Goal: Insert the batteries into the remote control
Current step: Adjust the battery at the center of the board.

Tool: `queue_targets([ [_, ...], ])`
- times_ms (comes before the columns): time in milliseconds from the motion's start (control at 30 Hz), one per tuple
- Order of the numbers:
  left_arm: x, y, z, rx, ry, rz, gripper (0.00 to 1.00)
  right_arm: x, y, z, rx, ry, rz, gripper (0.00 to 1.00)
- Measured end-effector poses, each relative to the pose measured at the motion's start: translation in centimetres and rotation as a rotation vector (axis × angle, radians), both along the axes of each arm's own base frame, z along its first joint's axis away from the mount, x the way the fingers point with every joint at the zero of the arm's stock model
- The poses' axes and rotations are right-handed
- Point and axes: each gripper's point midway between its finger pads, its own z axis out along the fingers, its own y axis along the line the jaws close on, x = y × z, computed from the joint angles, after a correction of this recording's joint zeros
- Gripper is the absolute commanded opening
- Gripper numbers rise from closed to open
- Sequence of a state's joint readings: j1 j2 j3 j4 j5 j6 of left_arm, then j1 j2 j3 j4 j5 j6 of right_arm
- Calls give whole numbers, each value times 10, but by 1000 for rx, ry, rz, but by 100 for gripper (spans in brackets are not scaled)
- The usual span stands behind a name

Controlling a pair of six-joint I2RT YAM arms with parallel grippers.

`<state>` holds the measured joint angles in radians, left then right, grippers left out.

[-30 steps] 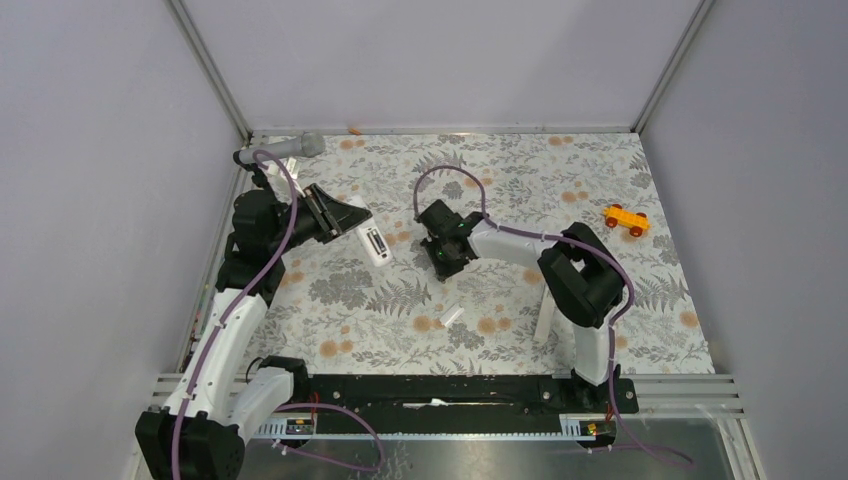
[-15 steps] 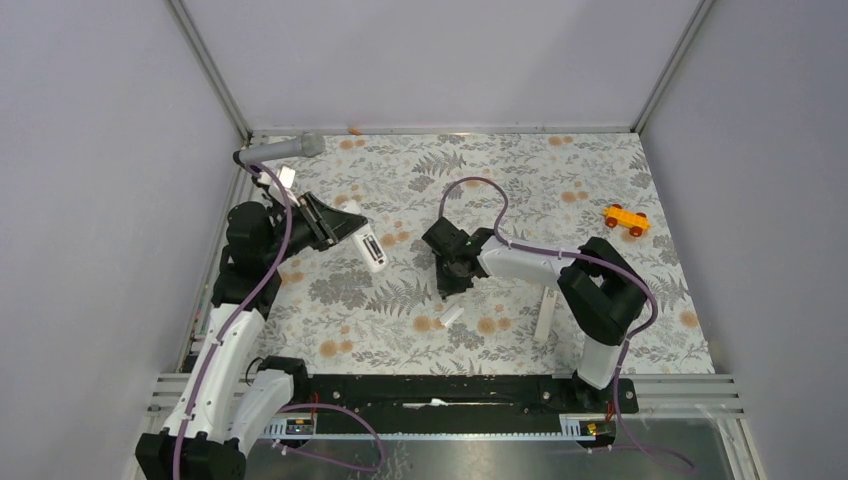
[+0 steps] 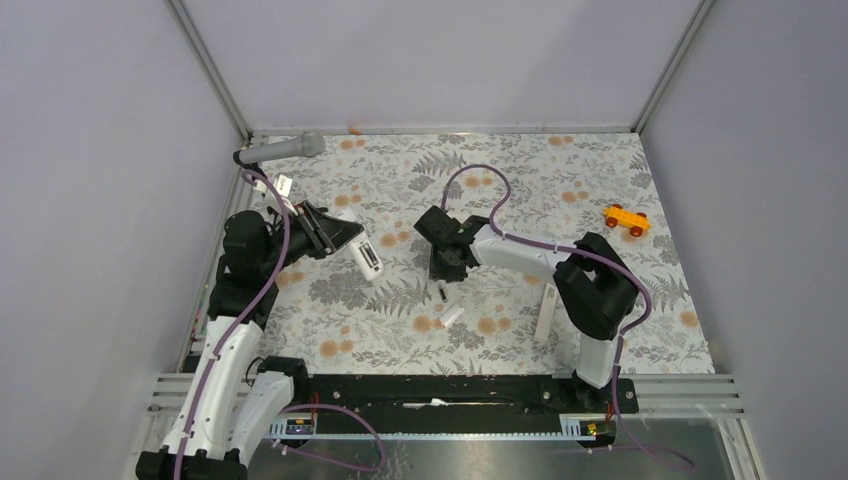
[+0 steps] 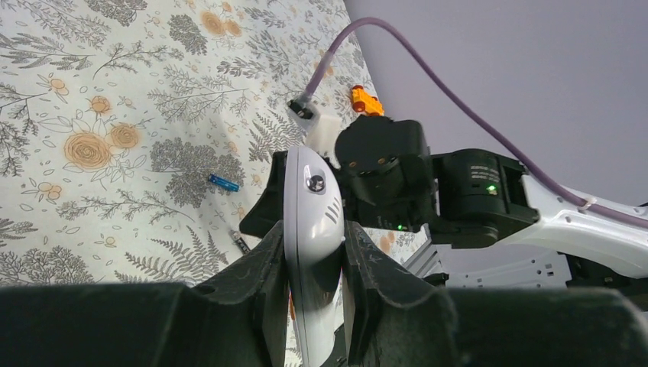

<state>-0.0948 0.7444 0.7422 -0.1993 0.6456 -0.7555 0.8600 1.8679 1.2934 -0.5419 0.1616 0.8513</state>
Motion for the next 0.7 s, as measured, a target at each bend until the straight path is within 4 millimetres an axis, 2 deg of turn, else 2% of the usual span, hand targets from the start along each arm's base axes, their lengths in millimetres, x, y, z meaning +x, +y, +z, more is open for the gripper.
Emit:
queue_targets([
  [167,-1,2,-4,16,7,8,0,12,-12,14,-29,-58,39,36],
  [267,0,3,-6,23,10,12,0,18,-26,13,-78,-76,65,32],
  [433,1,4,-8,30,13,20,0,6,-45,-2,-151,-36,132,15],
  [533,2,6,-8,33,12,28,0,-1,-48,-7,-164,-4,160,8],
  [700,3,7,-9,35,16,33,0,-8,-44,-9,-141,29,180,5],
])
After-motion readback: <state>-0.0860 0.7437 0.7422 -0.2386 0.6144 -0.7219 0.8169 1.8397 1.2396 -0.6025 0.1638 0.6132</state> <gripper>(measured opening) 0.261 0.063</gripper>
